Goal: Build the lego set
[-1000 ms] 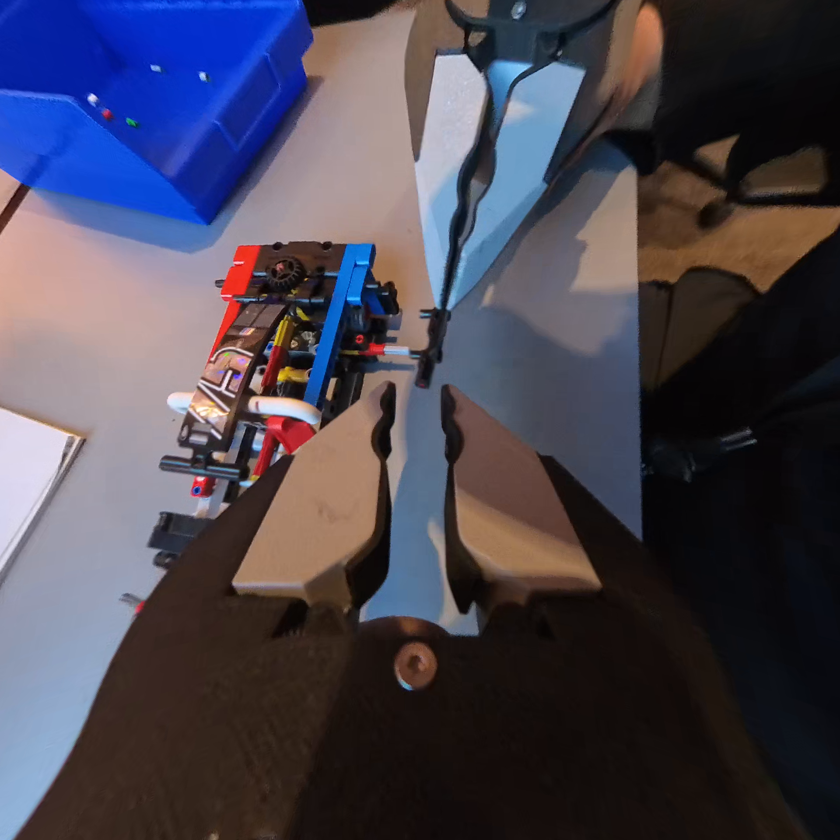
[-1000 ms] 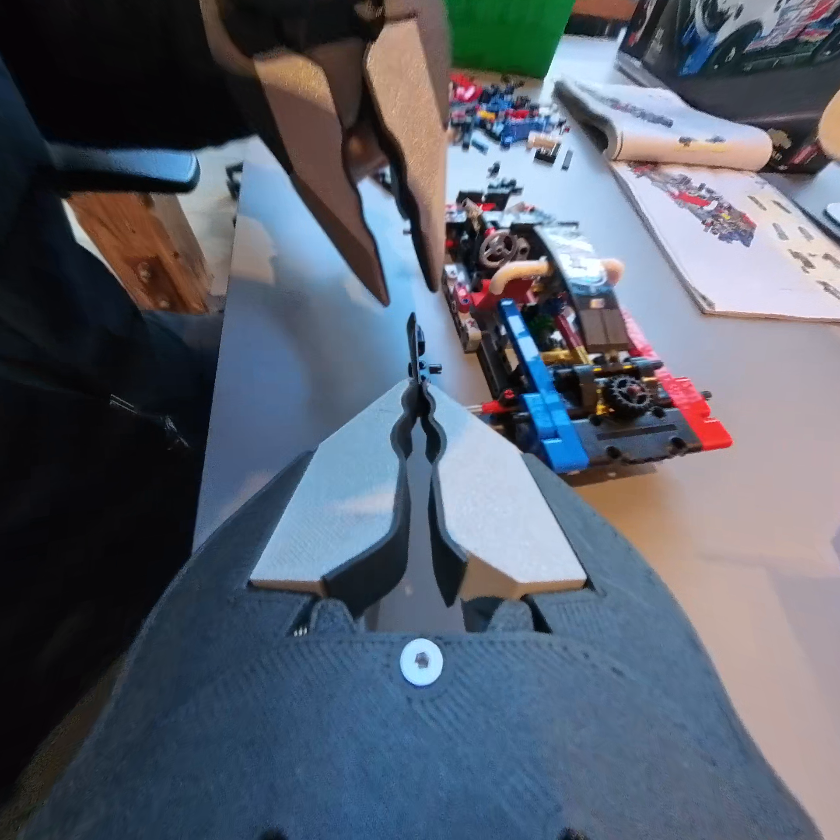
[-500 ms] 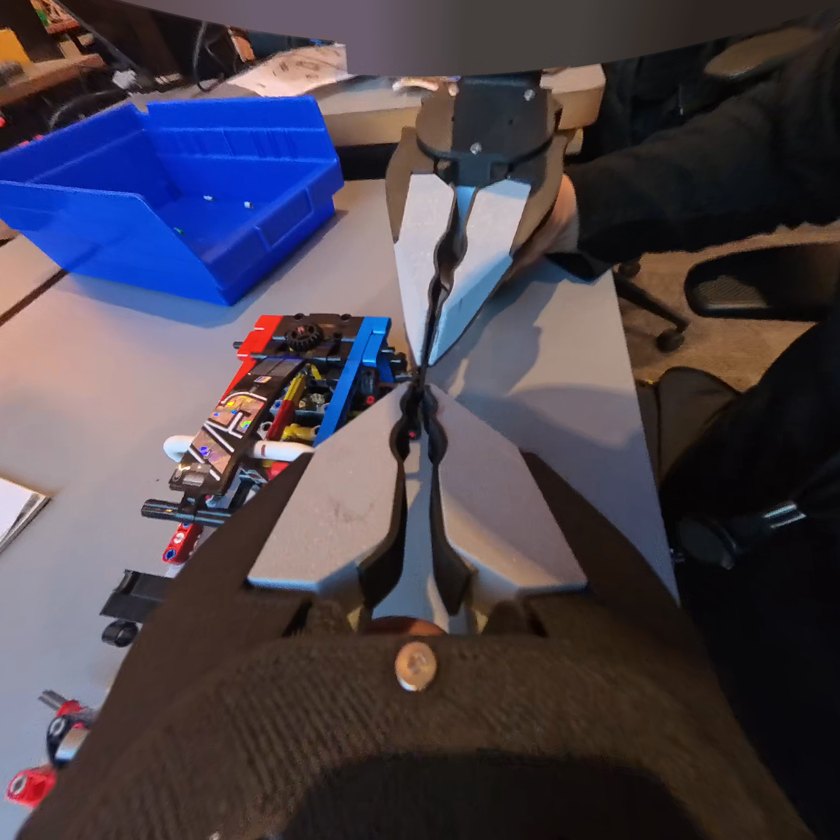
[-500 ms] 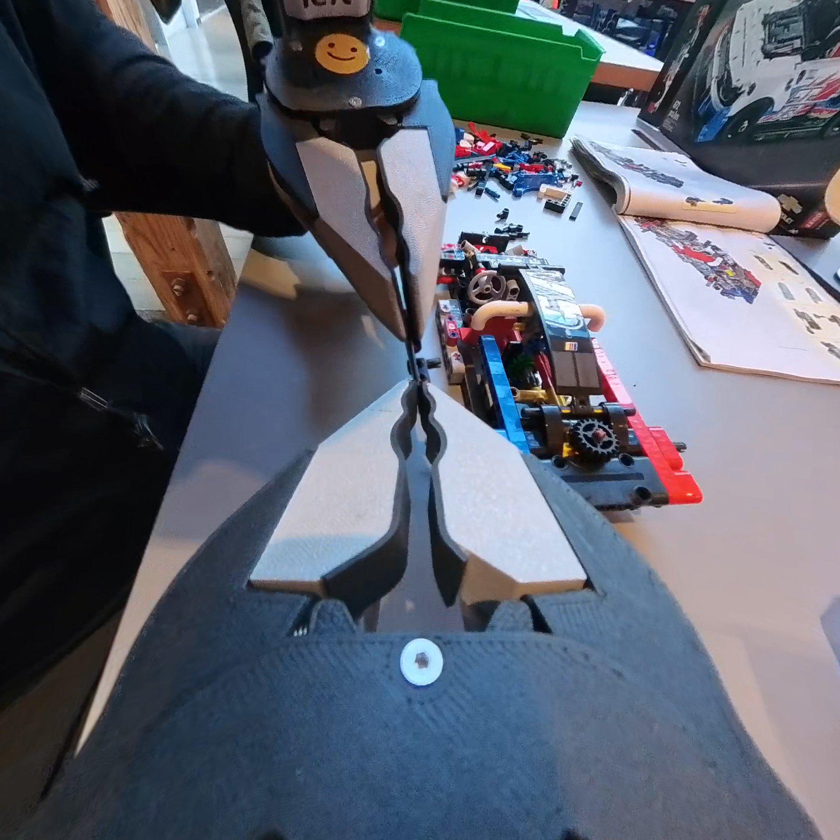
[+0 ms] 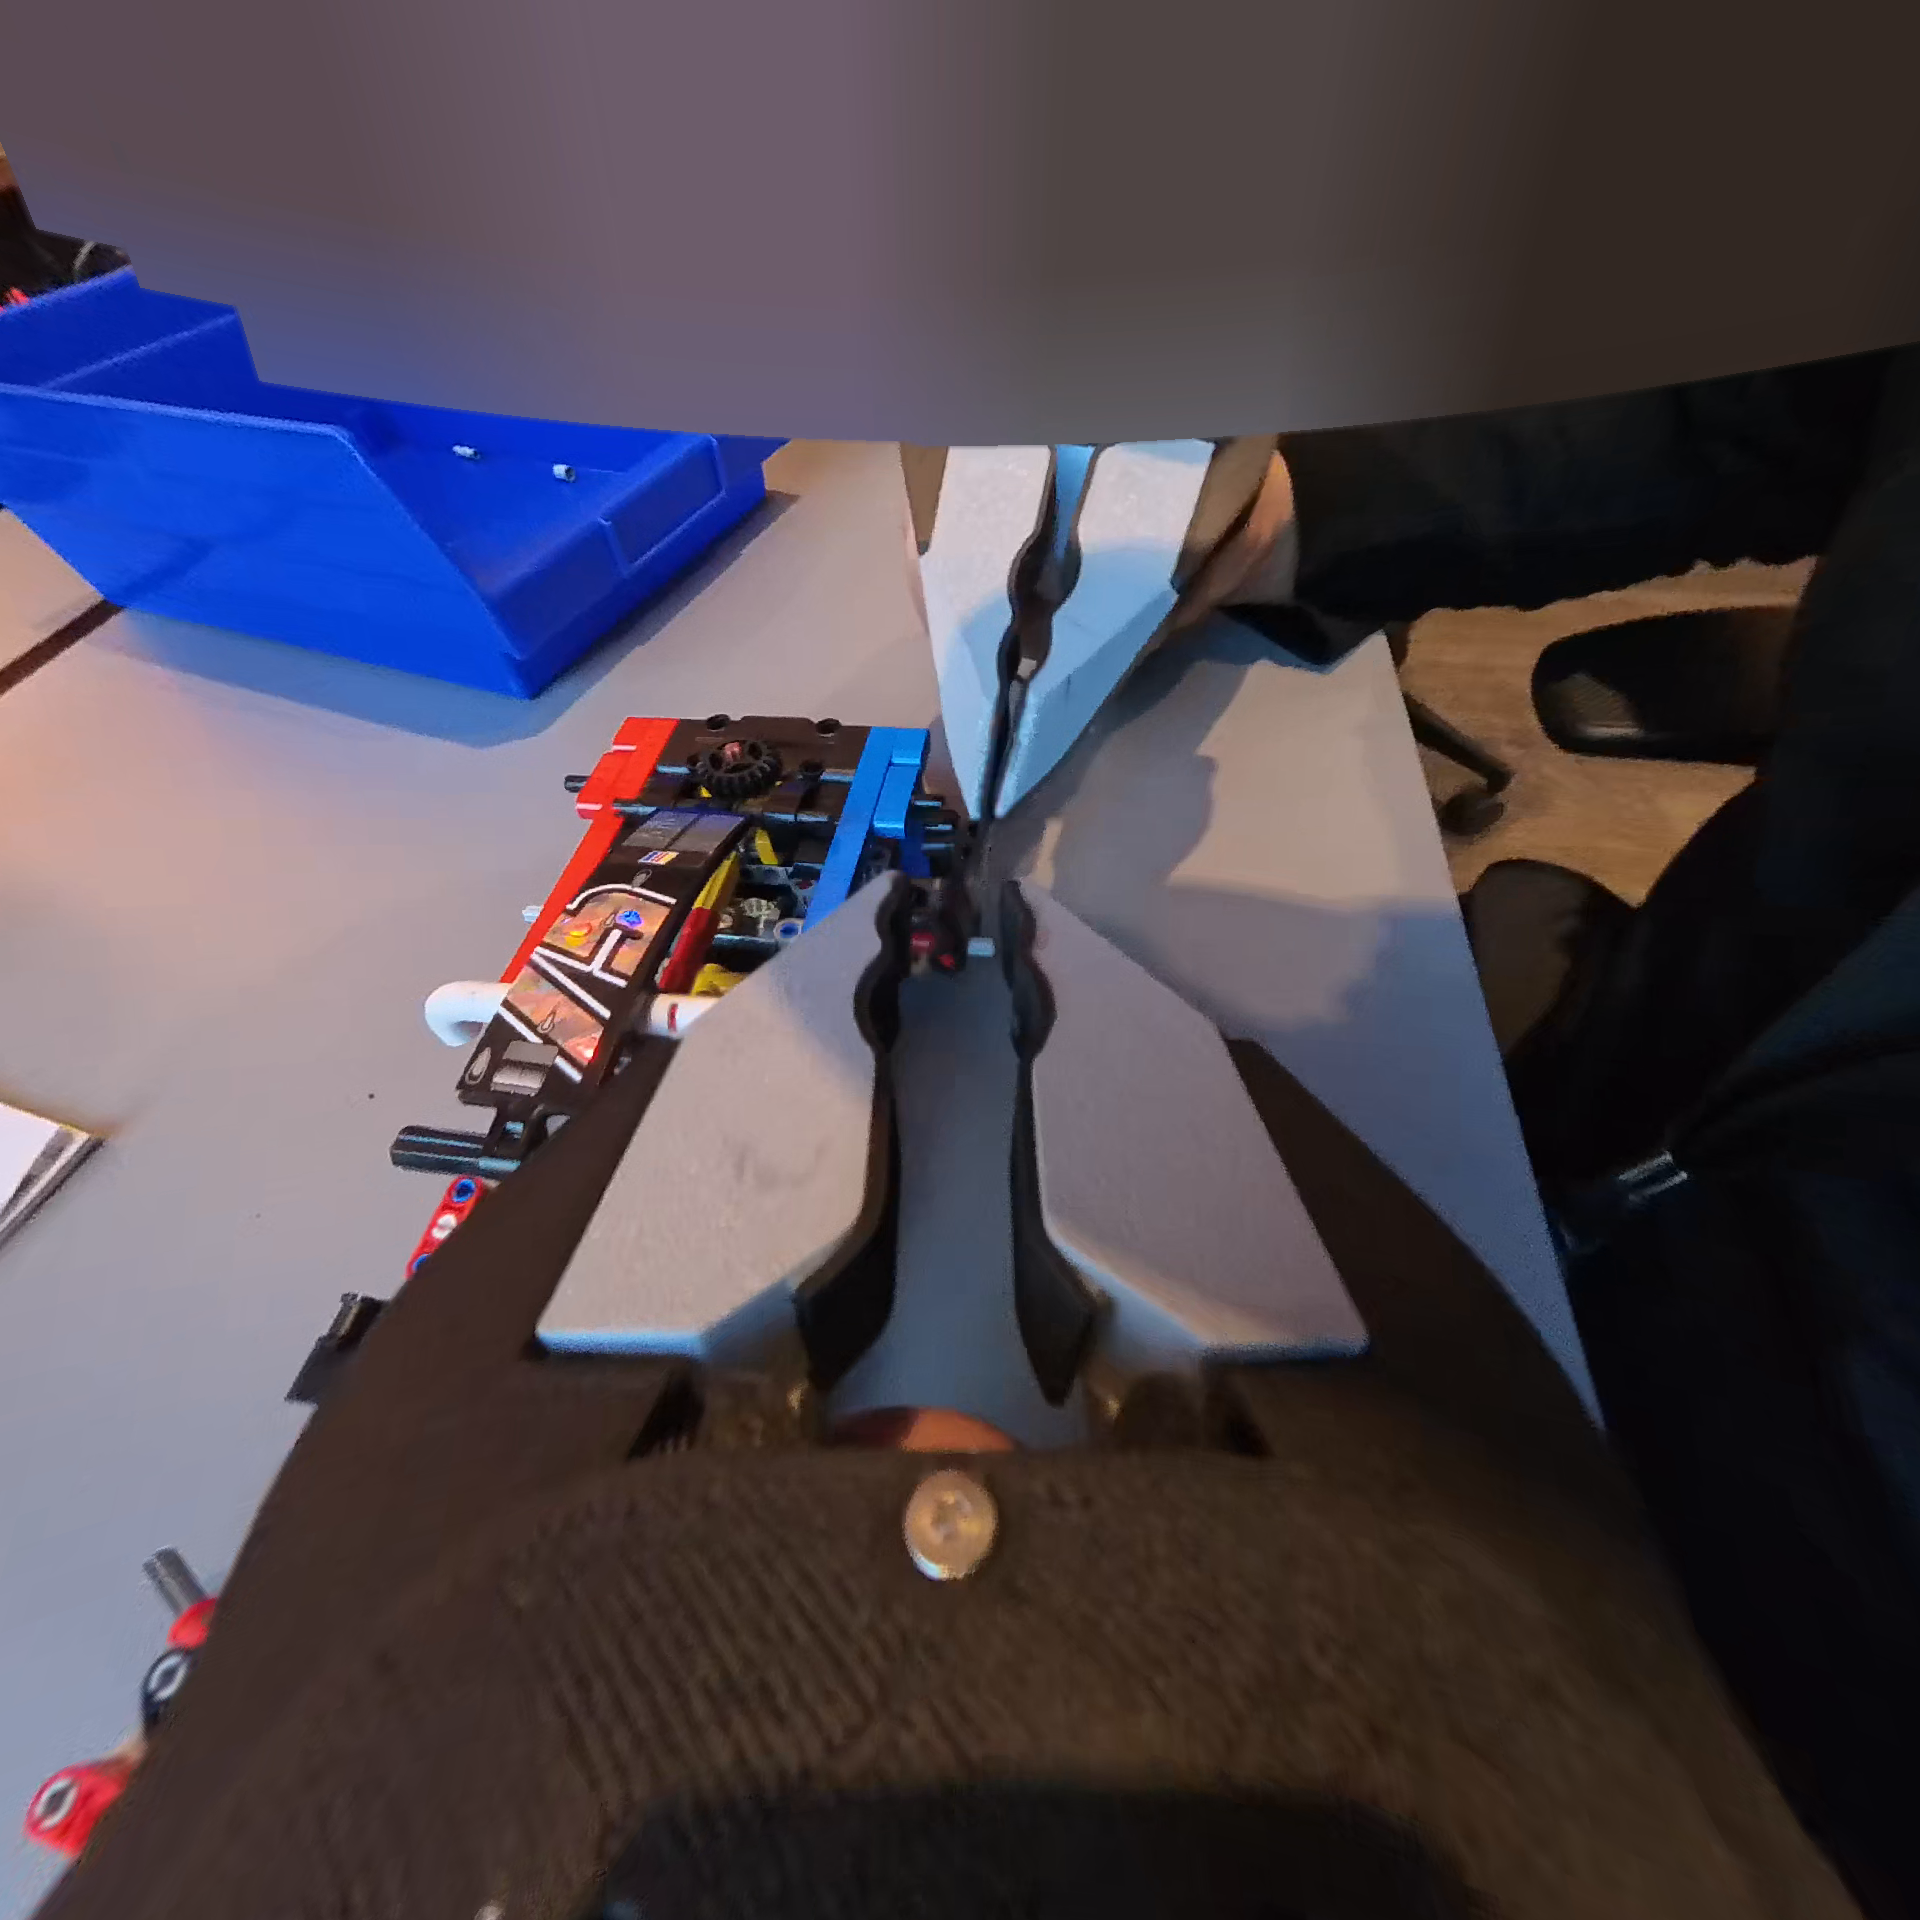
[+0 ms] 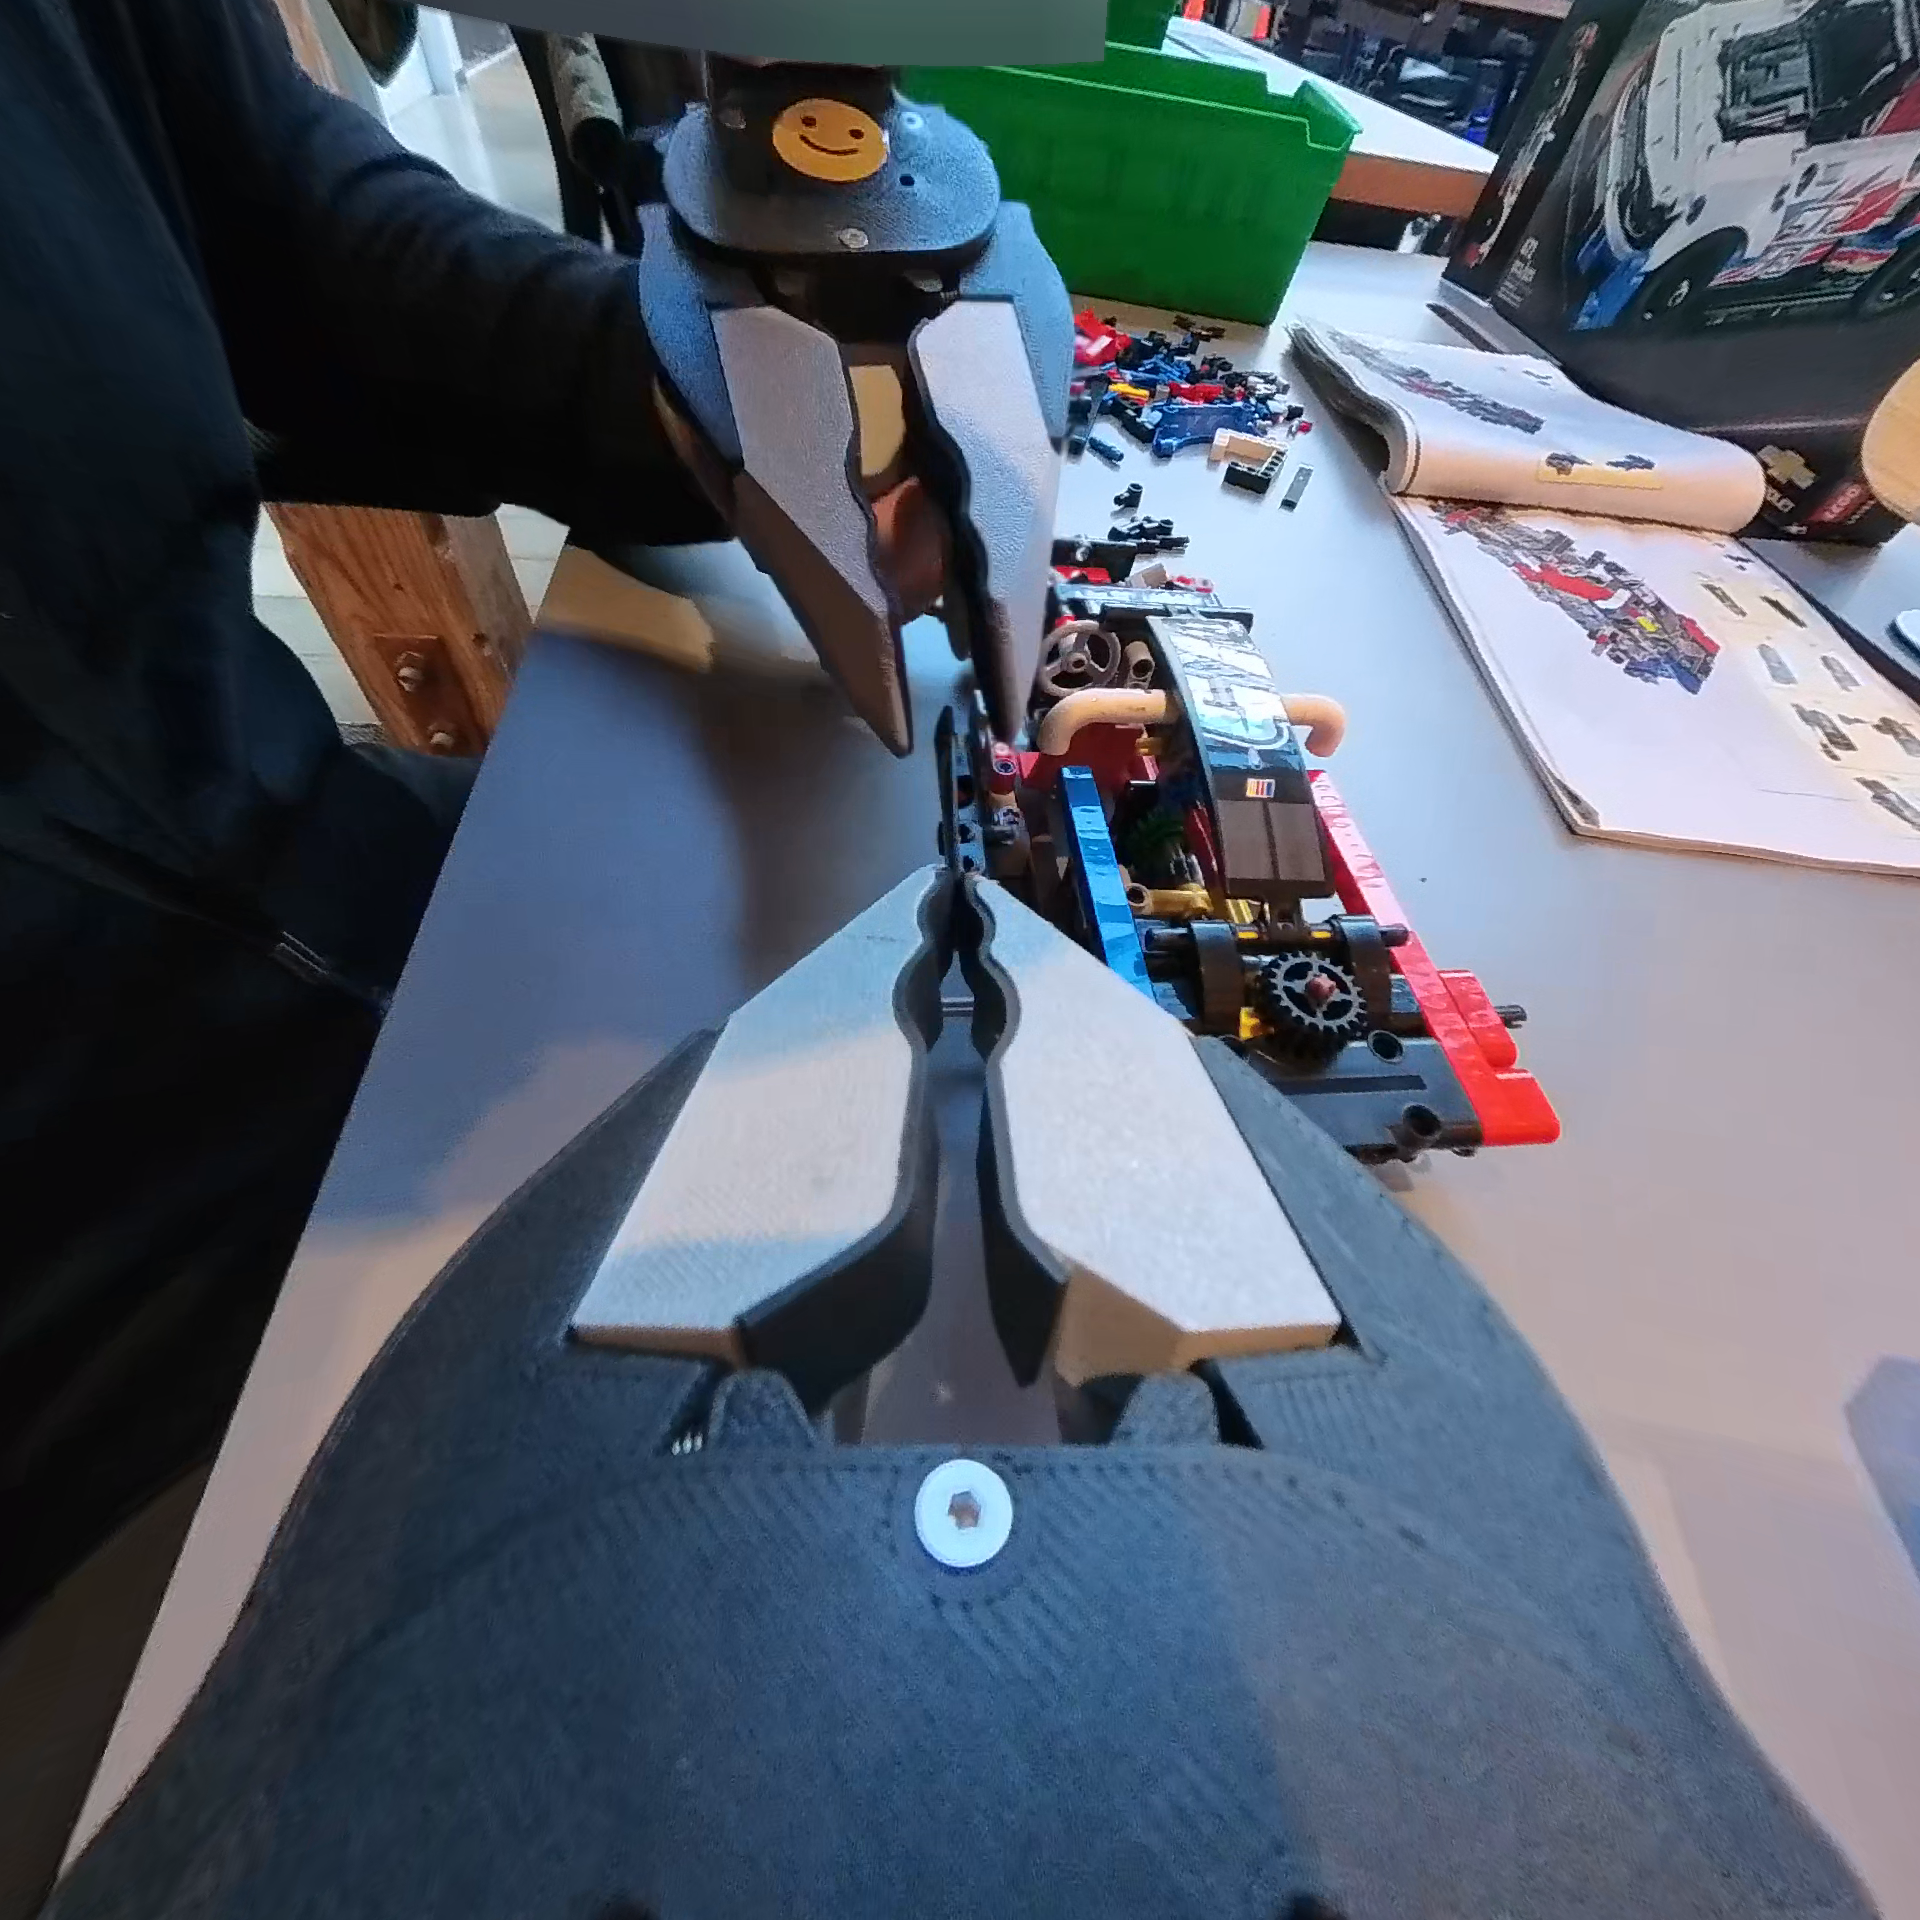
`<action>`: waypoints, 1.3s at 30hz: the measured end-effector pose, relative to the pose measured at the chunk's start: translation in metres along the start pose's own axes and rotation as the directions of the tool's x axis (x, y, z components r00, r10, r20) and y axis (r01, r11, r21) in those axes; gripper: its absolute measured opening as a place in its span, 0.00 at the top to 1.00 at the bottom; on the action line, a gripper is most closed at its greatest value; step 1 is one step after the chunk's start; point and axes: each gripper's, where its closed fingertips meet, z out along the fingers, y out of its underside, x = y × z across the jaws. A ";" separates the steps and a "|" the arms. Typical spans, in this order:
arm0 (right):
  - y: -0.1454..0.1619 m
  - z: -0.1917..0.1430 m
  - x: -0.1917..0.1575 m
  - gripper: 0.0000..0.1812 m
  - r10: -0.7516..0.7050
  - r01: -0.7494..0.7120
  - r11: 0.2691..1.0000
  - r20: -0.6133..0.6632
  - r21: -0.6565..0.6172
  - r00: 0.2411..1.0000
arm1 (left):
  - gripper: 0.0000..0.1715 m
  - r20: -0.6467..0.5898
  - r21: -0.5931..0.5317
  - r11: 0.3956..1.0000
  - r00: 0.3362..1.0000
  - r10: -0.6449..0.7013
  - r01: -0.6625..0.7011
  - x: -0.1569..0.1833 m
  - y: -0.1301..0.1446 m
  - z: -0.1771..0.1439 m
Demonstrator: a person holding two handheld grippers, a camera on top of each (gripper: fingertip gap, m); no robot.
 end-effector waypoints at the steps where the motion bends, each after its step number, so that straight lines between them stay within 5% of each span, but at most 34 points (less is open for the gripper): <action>1: 0.000 0.000 0.000 1.00 0.003 -0.003 1.000 0.004 0.004 1.000 | 0.92 0.000 -0.011 1.000 1.000 0.013 -0.013 0.001 0.001 0.000; 15: 0.001 -0.002 0.007 1.00 0.042 -0.042 0.999 -0.010 -0.003 0.999 | 0.97 0.009 -0.102 0.994 1.000 0.027 -0.026 -0.003 0.005 0.009; 21: -0.016 -0.018 0.026 0.71 0.038 -0.032 0.998 -0.113 0.057 0.993 | 0.97 -0.064 -0.158 0.982 0.993 0.097 -0.106 0.001 0.015 0.013; 26: -0.009 -0.015 0.049 0.53 -0.006 -0.002 0.997 -0.088 -0.083 0.996 | 0.98 -0.099 -0.170 0.970 0.983 0.157 -0.172 -0.004 0.006 0.014; 39: 0.024 0.018 0.059 0.40 -0.046 0.066 0.948 0.073 -0.311 0.996 | 0.97 -0.051 -0.142 0.974 0.984 0.171 -0.177 -0.010 0.010 0.016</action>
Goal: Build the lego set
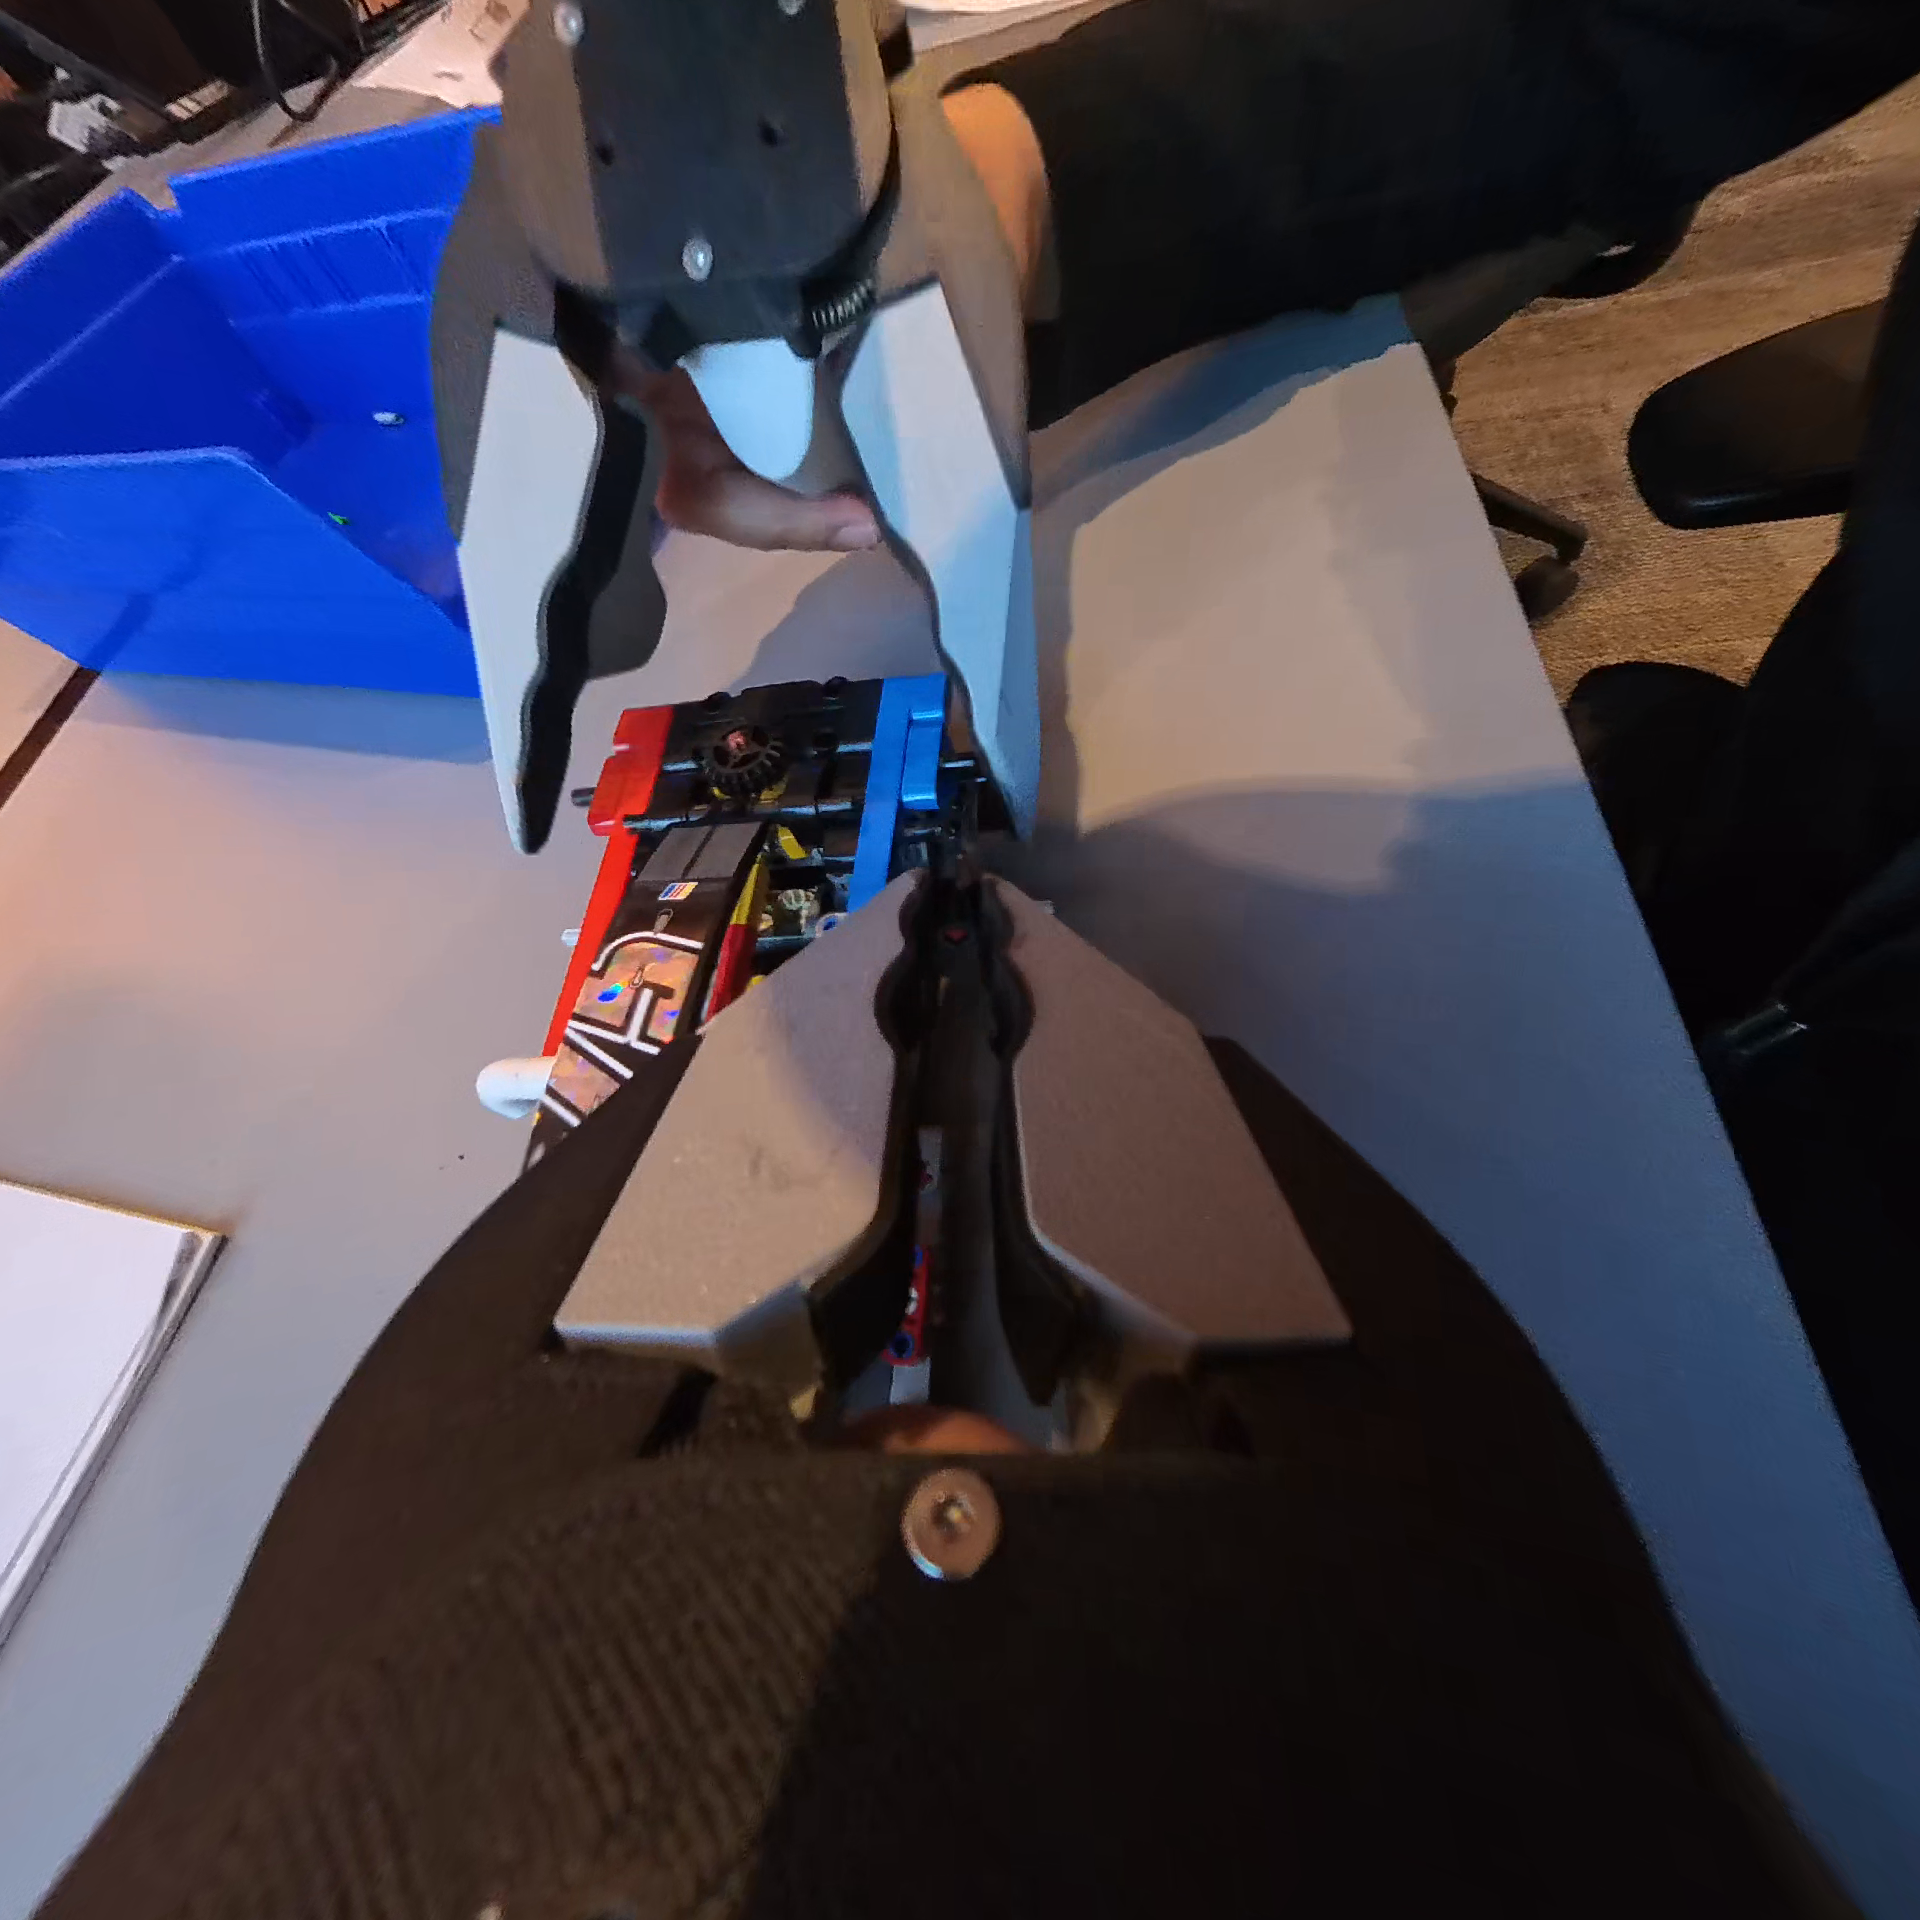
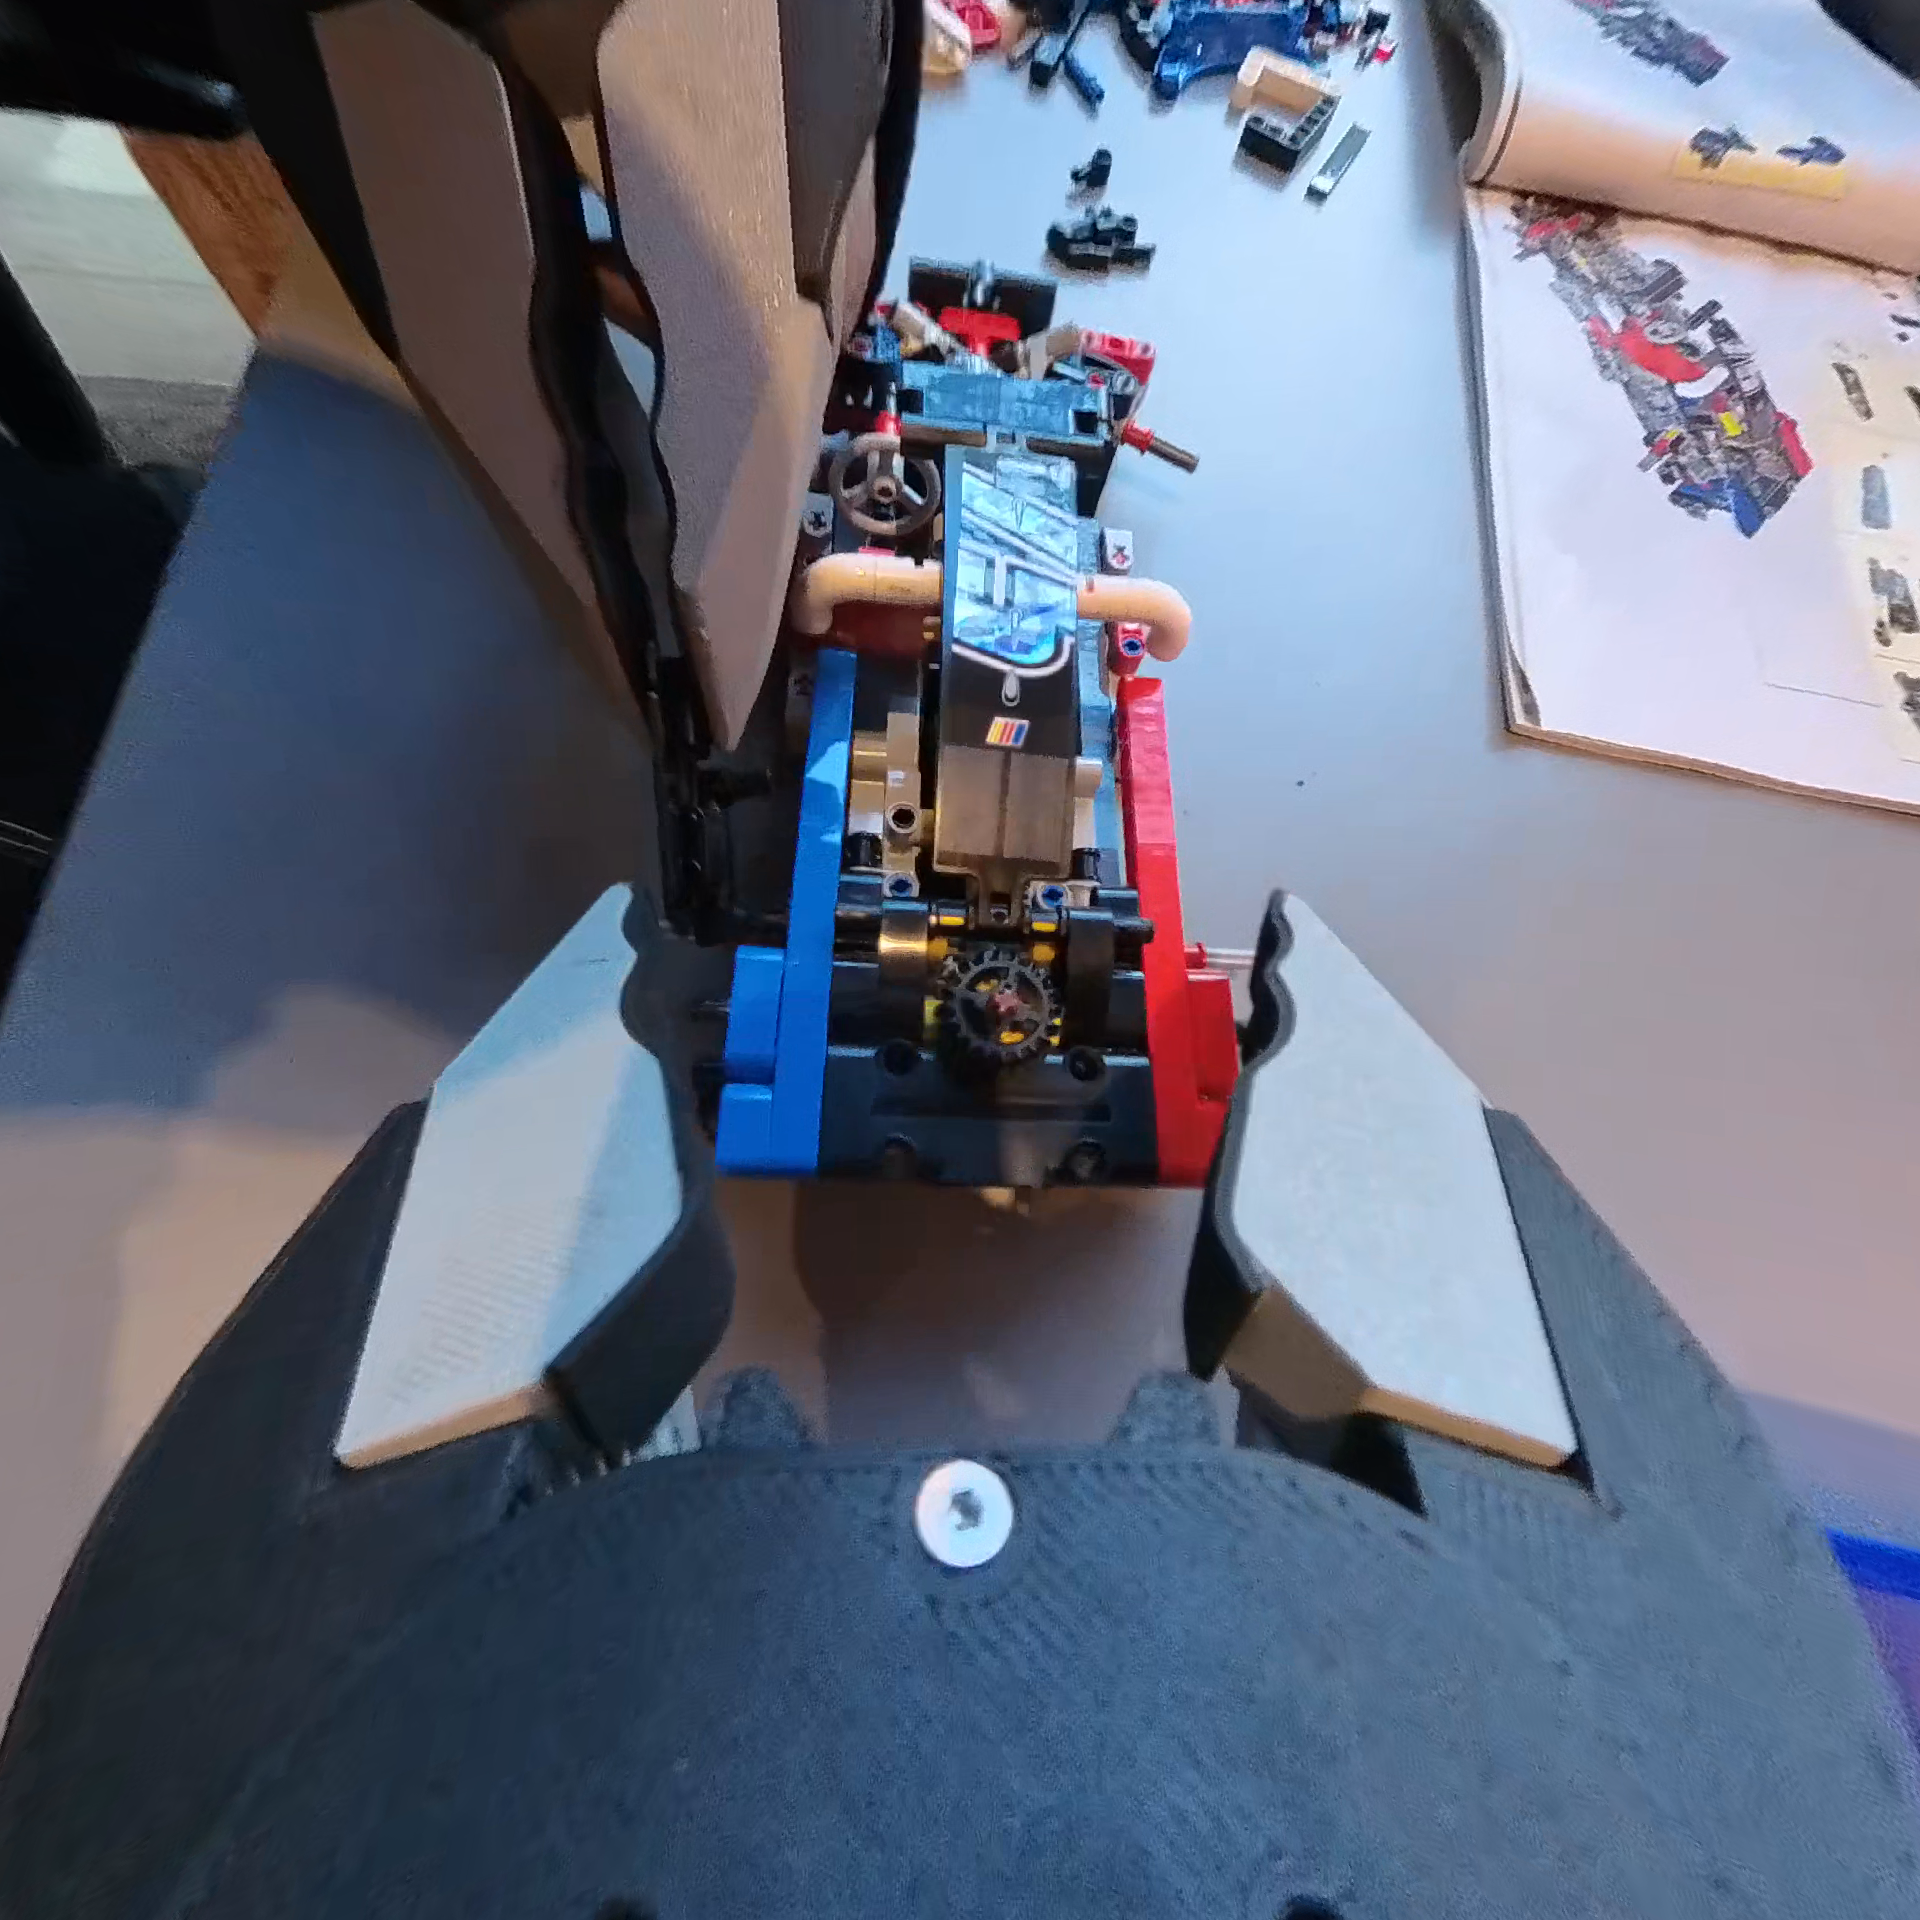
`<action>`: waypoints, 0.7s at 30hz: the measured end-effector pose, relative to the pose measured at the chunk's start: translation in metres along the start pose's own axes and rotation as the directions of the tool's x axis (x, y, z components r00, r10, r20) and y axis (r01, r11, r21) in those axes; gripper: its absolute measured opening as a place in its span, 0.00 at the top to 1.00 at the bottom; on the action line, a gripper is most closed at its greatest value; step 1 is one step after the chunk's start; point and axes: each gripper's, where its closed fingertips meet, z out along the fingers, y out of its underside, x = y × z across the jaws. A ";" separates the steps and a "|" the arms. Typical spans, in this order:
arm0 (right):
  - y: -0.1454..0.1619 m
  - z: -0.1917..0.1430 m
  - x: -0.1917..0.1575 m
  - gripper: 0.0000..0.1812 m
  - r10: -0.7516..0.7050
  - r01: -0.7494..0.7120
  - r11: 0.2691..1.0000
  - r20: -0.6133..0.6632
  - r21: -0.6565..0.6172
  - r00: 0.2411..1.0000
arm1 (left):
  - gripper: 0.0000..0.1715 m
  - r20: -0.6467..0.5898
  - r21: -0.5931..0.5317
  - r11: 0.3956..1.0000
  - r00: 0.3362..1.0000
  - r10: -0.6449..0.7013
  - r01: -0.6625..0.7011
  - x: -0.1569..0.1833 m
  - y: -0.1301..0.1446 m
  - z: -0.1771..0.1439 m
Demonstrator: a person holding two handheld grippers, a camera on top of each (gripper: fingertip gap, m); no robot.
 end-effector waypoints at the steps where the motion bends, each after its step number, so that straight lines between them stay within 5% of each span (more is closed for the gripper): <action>1: 0.003 0.002 0.001 0.39 -0.006 0.006 1.000 -0.001 -0.013 1.000 | 0.97 -0.008 0.000 1.000 1.000 -0.002 0.002 -0.001 0.000 0.000; 13: -0.005 -0.003 0.007 0.43 -0.030 0.037 0.995 -0.069 0.098 0.997 | 0.97 -0.026 -0.020 0.999 0.999 -0.025 0.025 -0.007 0.004 0.003; 21: -0.038 -0.023 -0.036 0.64 -0.218 0.220 0.946 -0.033 0.240 0.975 | 0.97 -0.049 0.108 0.993 0.997 0.053 -0.047 0.004 -0.009 -0.010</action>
